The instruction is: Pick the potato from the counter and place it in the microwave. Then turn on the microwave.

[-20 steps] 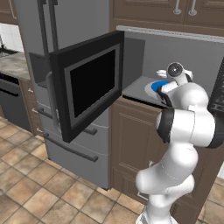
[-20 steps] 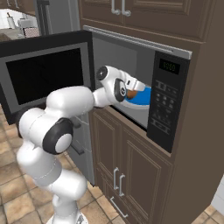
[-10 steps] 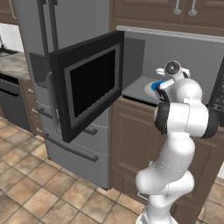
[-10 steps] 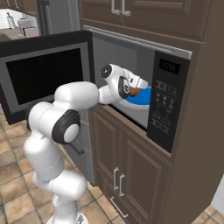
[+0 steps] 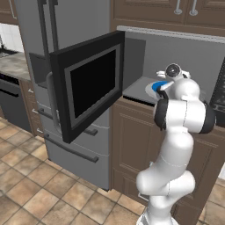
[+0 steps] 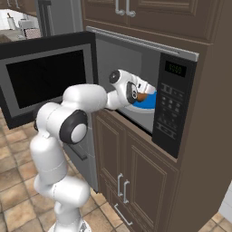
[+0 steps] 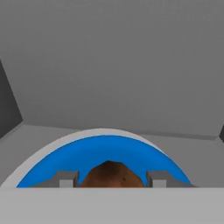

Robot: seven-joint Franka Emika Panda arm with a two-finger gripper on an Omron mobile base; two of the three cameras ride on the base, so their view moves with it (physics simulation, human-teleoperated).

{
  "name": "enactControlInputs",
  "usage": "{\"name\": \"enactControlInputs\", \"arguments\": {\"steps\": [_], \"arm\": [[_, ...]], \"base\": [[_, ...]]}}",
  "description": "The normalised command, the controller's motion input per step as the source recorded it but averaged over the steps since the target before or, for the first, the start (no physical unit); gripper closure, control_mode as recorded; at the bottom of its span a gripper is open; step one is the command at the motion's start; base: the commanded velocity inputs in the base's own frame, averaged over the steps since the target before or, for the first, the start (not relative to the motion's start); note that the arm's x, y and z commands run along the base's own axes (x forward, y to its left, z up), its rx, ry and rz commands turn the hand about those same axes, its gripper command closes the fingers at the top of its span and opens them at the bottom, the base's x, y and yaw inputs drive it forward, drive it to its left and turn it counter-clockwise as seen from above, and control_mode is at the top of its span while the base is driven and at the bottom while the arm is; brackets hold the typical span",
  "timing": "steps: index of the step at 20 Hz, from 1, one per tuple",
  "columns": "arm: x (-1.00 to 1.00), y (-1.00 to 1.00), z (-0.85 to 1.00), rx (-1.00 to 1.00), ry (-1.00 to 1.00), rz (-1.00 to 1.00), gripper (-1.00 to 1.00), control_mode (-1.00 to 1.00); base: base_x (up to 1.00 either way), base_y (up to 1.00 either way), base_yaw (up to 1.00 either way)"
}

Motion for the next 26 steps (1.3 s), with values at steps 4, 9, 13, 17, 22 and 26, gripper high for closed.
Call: {"name": "enactControlInputs", "arguments": {"steps": [4,9,13,17,22,26], "arm": [[0.14,-0.1,-0.18,0.0,0.0,0.0,1.0,-1.0],[0.14,-0.1,-0.15,0.0,0.0,0.0,1.0,-1.0],[0.22,-0.04,-0.11,0.0,0.0,0.0,1.0,-1.0],[0.26,-0.04,-0.06,0.0,0.0,0.0,1.0,-1.0],[0.11,-0.01,0.0,0.0,0.0,0.0,1.0,-1.0],[0.0,0.0,0.0,0.0,0.0,0.0,1.0,-1.0]], "base": [[0.0,0.0,0.0],[0.0,0.0,0.0],[0.0,0.0,0.0],[0.0,0.0,0.0],[0.0,0.0,0.0],[0.0,0.0,0.0]]}}
